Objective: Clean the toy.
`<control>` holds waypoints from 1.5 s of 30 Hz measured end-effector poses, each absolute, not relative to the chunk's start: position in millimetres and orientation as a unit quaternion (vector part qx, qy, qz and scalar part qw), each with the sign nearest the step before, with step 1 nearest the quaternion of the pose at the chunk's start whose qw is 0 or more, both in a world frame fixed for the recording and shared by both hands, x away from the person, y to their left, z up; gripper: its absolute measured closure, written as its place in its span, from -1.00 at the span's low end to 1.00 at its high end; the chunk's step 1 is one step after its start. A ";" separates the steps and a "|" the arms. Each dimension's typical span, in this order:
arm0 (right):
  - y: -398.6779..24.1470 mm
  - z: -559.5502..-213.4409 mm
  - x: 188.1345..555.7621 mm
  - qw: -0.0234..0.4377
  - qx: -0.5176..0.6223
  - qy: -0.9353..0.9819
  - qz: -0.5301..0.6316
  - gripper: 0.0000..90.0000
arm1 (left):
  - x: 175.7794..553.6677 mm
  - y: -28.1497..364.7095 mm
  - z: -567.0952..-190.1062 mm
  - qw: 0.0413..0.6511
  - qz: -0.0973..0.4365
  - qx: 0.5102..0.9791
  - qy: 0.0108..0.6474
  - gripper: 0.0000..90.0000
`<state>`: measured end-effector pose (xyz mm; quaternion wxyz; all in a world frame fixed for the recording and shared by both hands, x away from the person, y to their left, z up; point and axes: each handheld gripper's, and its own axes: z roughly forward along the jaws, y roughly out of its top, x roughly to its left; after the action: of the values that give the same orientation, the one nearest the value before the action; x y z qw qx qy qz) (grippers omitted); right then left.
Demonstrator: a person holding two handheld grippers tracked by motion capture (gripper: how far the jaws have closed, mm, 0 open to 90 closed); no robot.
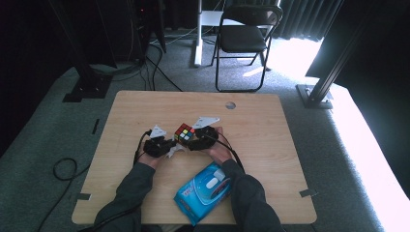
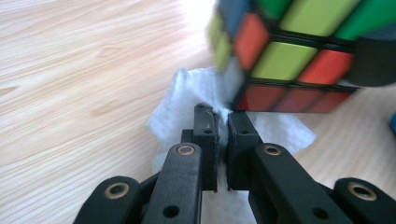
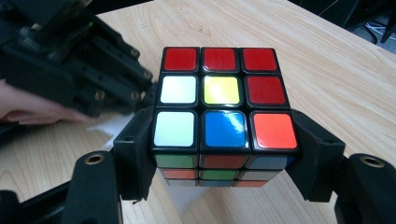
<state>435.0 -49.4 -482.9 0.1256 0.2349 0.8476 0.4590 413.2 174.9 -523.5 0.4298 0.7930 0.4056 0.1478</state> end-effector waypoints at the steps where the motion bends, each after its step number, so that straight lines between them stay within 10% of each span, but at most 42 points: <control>1: -49.3 -482.9 434.9 0.126 0.235 0.848 0.459 -0.24 | 413.5 176.9 -523.5 0.433 0.148 0.789 0.410 0.90; 34: -53.3 -482.0 436.0 0.129 0.247 0.837 0.470 -0.24 | 399.8 138.4 -525.9 0.438 0.126 0.830 0.321 0.90; 45: -54.3 -483.3 437.2 0.128 0.251 0.838 0.467 -0.24 | 409.0 184.0 -523.3 0.455 0.157 0.774 0.412 0.90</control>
<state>437.2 -54.3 -483.3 0.1278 0.2514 0.8381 0.4669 409.0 184.0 -523.3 0.4548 0.7736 0.4124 0.1568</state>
